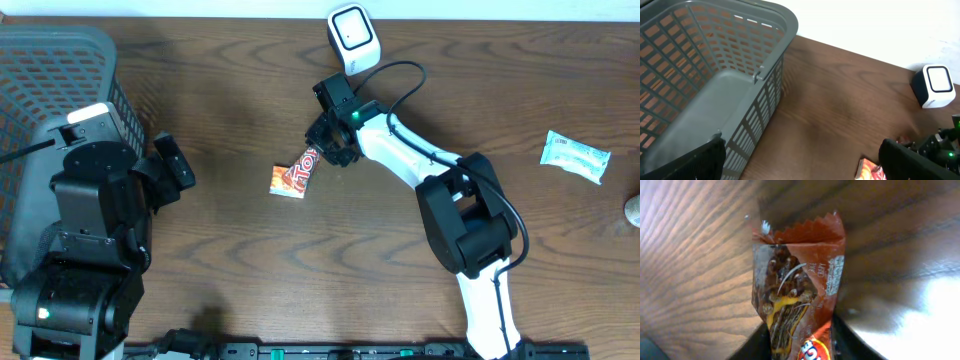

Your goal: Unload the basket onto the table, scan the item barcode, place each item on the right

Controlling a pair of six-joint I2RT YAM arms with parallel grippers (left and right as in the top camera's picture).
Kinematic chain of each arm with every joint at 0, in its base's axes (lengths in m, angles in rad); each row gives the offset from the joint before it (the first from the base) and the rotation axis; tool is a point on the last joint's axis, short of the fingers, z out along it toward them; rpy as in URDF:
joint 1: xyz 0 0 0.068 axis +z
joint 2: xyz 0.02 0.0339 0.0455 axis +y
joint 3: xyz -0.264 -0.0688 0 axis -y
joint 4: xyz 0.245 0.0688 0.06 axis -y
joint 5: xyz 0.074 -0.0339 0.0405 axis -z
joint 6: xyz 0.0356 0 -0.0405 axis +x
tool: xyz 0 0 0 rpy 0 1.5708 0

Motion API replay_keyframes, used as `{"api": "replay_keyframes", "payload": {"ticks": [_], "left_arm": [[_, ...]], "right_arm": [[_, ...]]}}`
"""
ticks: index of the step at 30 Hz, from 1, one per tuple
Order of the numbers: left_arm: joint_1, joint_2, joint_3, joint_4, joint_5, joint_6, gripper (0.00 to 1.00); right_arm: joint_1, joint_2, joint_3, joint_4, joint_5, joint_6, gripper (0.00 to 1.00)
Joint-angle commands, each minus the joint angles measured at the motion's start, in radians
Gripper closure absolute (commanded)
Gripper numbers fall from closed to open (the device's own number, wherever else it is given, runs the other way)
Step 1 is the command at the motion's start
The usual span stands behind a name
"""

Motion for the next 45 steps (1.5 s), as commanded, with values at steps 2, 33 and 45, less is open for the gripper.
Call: {"api": "replay_keyframes", "payload": {"ticks": [2,33,45], "left_arm": [[0.005,-0.002,0.006,-0.003,-0.010,0.017,0.02],[0.005,-0.002,0.006,-0.003,-0.010,0.017,0.02],[0.005,-0.002,0.006,-0.003,-0.010,0.017,0.02]], "right_arm": [[-0.034,0.003,0.013,0.013,-0.049,-0.016,0.85],[-0.254,-0.014,0.013,0.747,-1.364,-0.580,0.99],[-0.246,-0.014,0.013,0.760,-1.364,-0.413,0.99]]}}
